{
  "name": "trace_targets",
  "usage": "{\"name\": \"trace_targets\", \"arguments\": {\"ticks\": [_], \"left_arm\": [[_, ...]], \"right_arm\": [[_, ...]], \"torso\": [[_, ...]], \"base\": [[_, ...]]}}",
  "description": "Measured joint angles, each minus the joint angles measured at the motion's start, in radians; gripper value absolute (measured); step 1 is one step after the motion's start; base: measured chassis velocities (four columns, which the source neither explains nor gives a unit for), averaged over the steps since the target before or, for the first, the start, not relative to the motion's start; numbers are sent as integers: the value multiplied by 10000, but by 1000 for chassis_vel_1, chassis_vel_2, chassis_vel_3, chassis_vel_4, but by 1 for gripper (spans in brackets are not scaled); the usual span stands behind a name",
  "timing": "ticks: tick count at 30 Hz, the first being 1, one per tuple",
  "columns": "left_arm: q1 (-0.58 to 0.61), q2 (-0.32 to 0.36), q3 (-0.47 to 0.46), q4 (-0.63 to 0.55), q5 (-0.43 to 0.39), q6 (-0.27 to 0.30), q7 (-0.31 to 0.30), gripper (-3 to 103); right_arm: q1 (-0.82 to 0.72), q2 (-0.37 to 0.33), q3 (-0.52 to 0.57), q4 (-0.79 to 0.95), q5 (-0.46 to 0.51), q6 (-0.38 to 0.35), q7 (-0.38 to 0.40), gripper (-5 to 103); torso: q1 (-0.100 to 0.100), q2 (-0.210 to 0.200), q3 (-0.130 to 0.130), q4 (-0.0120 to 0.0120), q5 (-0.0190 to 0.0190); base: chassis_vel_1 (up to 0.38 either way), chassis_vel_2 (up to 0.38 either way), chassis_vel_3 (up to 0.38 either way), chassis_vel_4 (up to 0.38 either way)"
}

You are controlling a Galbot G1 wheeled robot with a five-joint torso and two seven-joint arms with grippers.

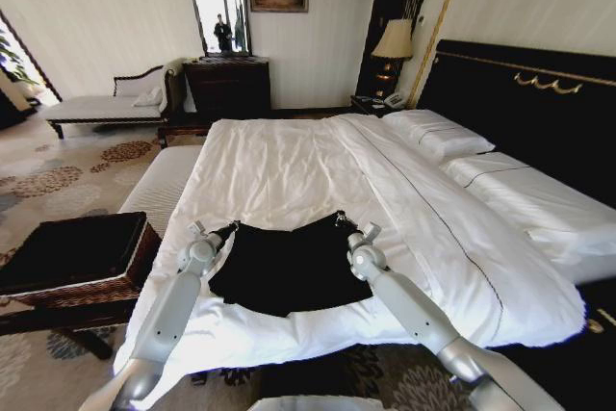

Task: Fold the clothes on the bed and place them into the basket.

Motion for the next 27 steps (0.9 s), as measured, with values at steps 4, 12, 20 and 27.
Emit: {"name": "trace_targets", "arguments": {"ticks": [4,12,20,27], "left_arm": [[286,73,-298,-95,-325,-230,383,1],[1121,146,-709,-1047,-911,-478,976,1],[2513,690,-747,-2550,-736,-774,1506,1],[3800,1044,-980,-3586,-653,-780,1406,1]], "right_arm": [[-185,-31,242,-62,107,366,-273,1],[-728,-211,514,73,661,905,-1510,1],[-1911,-725,514,711,503,1264,-2128,1],[-2654,-1466,582,1348,313,1565,-2138,1]], "torso": [[0,1,-1,0,0],[1,1,-1,-1,0],[0,2,-1,0,1],[2,2,-2,2,-1]], "base": [[0,0,0,0],[0,0,0,0],[0,0,0,0],[0,0,0,0]]}}
